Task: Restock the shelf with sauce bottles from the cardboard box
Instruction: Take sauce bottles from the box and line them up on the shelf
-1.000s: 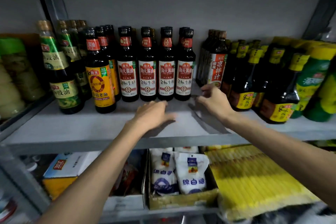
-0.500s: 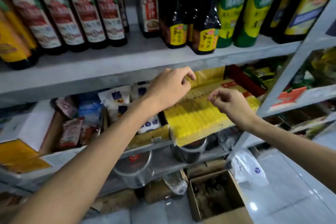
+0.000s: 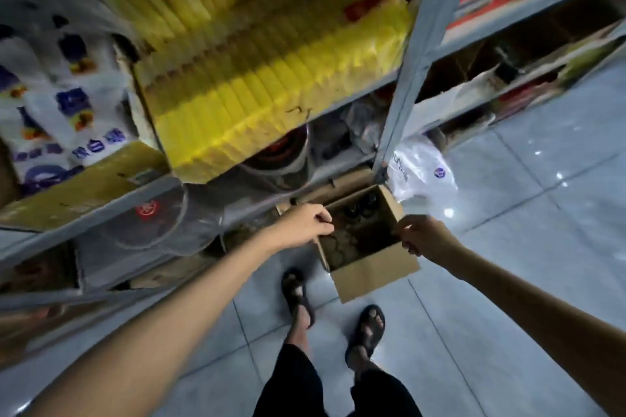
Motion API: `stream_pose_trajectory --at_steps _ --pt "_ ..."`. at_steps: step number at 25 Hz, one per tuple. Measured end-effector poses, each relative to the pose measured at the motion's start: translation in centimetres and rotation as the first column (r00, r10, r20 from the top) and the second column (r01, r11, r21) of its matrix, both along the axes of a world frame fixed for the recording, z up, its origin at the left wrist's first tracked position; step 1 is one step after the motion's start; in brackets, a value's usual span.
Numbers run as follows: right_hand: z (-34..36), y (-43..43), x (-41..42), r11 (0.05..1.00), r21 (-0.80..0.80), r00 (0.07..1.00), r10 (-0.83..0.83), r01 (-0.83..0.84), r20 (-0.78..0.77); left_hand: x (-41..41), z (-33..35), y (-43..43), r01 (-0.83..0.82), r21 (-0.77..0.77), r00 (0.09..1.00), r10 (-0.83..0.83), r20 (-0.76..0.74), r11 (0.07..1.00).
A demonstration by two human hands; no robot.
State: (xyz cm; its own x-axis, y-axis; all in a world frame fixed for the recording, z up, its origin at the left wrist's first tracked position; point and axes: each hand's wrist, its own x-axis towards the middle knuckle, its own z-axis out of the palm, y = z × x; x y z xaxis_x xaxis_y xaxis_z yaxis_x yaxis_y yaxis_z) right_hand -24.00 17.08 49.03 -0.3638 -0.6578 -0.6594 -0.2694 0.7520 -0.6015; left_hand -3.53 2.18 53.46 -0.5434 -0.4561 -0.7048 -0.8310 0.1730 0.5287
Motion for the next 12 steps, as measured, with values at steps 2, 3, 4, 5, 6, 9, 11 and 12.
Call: stream_pose_trajectory --at_steps 2,3,4,5,6,9,11,12 --pt "-6.6 1.0 -0.3 0.998 0.068 0.999 -0.02 0.018 0.031 -0.9 -7.6 0.5 -0.082 0.055 0.994 0.078 0.071 0.995" --pt "-9.9 1.1 -0.4 0.995 0.095 0.999 -0.012 0.009 0.031 -1.2 -11.4 0.4 -0.134 0.079 0.988 0.126 0.093 0.988" --pt "-13.3 1.1 -0.3 0.992 0.127 1.0 -0.001 -0.002 0.023 -1.2 -15.2 0.4 -0.176 0.093 0.979 0.165 0.117 0.98" --pt "-17.4 1.2 -0.2 0.987 0.16 1.0 0.011 -0.013 0.017 -1.5 -19.6 0.3 -0.203 0.108 0.971 0.186 0.152 0.973" --pt "-21.6 1.0 -0.2 0.982 0.183 0.999 0.037 -0.038 0.01 -1.6 -24.0 0.2 -0.223 0.121 0.96 0.196 0.202 0.967" --pt "-33.5 -0.2 0.7 0.965 0.23 0.991 0.135 -0.127 -0.019 -1.2 -36.6 -0.3 -0.315 0.142 0.909 0.256 0.328 0.938" --pt "-41.1 -1.9 1.5 0.961 0.201 0.978 0.202 -0.19 -0.045 -0.4 -44.9 -0.7 -0.401 0.118 0.872 0.339 0.353 0.909" --pt "-44.3 -3.0 1.9 0.956 0.187 0.967 0.244 -0.228 -0.067 0.2 -48.2 -0.8 -0.431 0.104 0.855 0.369 0.365 0.896"
